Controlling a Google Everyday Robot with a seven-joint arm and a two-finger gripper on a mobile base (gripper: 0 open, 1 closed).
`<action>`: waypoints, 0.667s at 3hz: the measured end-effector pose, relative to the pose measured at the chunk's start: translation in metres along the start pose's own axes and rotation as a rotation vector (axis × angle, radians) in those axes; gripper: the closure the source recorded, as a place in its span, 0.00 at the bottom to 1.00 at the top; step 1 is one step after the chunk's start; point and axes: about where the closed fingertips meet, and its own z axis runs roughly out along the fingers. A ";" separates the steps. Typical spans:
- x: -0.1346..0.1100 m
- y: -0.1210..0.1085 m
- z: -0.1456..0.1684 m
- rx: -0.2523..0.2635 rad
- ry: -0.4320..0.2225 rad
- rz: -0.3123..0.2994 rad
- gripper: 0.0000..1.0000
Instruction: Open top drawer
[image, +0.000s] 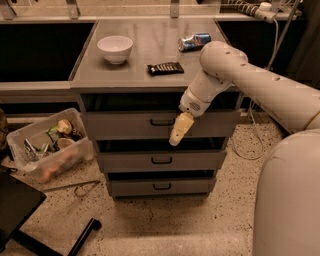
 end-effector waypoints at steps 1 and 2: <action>-0.004 -0.005 0.006 0.038 -0.008 -0.003 0.00; -0.008 -0.011 0.015 0.118 -0.021 0.003 0.00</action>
Offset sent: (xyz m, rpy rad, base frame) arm 0.0352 0.0199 -0.0157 -0.0140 -0.2516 -0.1423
